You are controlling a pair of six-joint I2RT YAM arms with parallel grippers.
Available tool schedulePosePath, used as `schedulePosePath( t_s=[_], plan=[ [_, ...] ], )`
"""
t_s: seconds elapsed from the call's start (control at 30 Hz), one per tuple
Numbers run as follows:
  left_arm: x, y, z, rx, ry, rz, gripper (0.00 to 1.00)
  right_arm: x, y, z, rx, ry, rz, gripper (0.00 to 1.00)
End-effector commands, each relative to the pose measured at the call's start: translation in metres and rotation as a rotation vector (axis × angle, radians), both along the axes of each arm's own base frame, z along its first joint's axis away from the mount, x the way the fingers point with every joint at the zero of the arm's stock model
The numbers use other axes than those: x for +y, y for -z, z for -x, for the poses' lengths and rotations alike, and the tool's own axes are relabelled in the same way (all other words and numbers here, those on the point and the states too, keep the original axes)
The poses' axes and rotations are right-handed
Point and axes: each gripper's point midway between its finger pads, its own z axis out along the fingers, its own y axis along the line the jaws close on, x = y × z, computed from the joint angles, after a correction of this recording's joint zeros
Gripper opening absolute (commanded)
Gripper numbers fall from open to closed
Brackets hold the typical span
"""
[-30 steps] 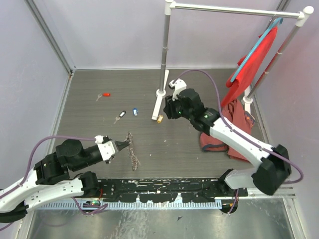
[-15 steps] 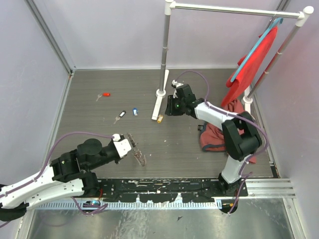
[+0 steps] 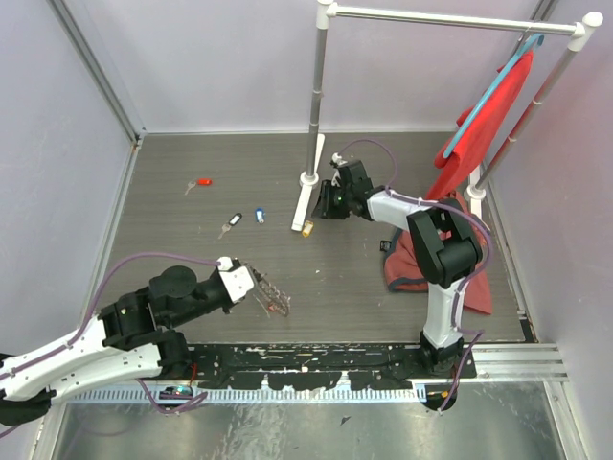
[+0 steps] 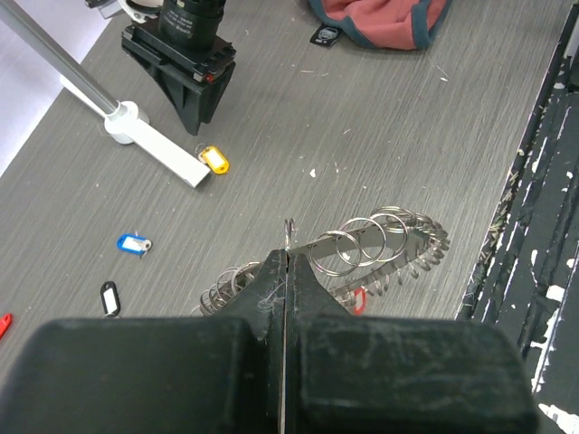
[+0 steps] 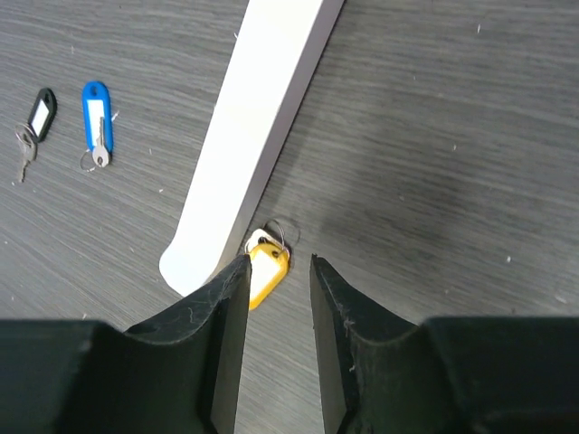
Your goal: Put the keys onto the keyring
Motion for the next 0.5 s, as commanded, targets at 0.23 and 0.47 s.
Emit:
schedulePosePath(
  t_s=[0.23,0.47],
  plan=[
    [-0.002,-0.015,-0.003,-0.044,0.004,0.035,0.00,0.016,-0.013,-0.025,-0.045,-0.017,-0.074,0.37],
    [0.001,-0.015,-0.004,-0.054,-0.003,0.025,0.00,0.019,-0.003,-0.023,-0.015,-0.029,-0.073,0.35]
  ],
)
